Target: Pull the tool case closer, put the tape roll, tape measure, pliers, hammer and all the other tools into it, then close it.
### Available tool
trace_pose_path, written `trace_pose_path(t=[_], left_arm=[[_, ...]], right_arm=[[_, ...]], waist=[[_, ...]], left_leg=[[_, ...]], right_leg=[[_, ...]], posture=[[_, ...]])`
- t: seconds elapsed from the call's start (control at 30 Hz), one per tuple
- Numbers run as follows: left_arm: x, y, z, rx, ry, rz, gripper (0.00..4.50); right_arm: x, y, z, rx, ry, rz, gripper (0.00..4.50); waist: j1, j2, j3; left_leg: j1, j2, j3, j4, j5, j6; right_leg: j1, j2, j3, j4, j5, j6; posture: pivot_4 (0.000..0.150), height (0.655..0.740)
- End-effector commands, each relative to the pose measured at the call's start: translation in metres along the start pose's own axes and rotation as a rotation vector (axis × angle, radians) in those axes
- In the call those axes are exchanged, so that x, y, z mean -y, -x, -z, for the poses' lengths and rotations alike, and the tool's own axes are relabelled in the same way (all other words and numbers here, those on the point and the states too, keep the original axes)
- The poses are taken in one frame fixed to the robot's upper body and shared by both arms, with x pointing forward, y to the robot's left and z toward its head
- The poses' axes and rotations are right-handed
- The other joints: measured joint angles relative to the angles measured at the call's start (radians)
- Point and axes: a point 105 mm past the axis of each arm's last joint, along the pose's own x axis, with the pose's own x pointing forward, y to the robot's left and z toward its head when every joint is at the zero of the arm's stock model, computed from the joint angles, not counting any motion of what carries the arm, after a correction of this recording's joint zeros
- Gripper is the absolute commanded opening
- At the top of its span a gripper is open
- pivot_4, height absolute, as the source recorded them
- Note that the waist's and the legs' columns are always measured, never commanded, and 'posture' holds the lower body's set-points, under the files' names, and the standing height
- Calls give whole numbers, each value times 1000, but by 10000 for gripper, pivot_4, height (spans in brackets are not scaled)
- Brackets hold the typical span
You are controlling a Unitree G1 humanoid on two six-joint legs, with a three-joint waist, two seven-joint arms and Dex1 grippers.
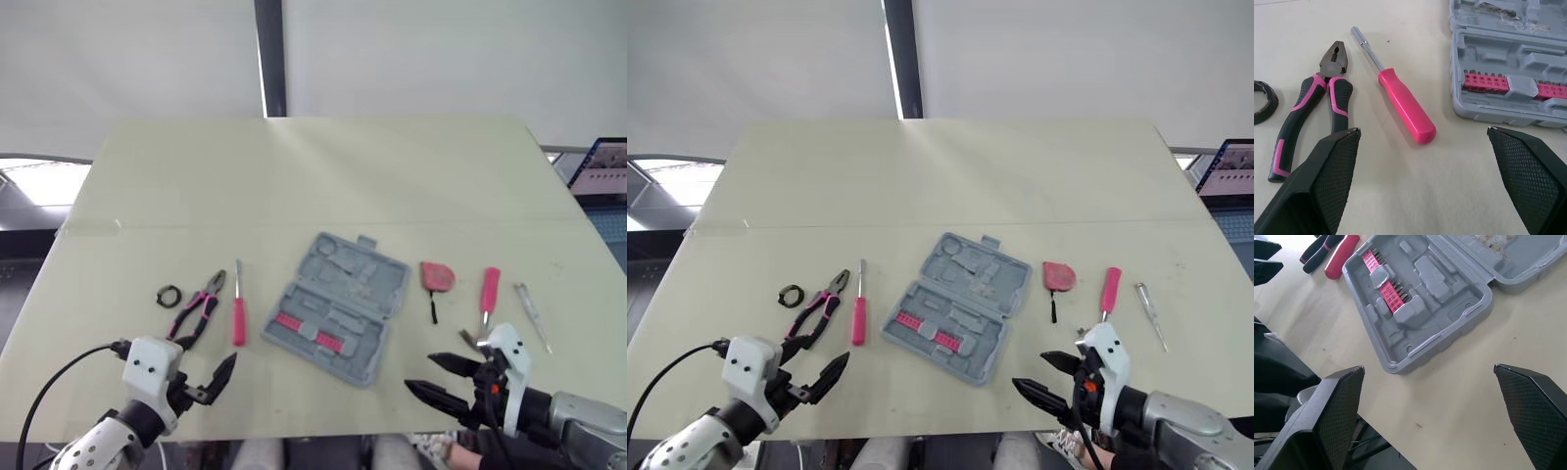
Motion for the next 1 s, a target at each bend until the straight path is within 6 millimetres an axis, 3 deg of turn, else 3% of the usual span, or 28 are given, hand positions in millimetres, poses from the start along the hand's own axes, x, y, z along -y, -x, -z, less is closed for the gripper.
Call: trace_pose_path(t=[0.03,0.8,0.9,1.0], left_arm=[[3,0,-11,34,-44,0,44398],[10,-5,-25,67,-45,65,44398],[8,-8,-30,68,-67,78,36183],[2,-20,-44,100,-60,80,20526]], right_arm=[[-2,0,-2,8,5,-6,45000],[-1,-1,-2,-7,3,-30,45000],[0,0,-6,7,15,-30,36239],[5,-1,-11,17,25,-19,20880]], waist=[[0,0,0],[0,0,0],[0,0,0],[2,1,0]], left_leg=[[0,0,0,0,0,0],[0,0,0,0,0,0],[0,0,0,0,0,0],[0,0,0,1,0,0]], right_leg=[[0,0,0,0,0,0],[0,0,0,0,0,0],[0,0,0,0,0,0],[0,0,0,1,0,0]], posture=[[1500,7373],[1500,7373],[1500,7373],[1500,7373]])
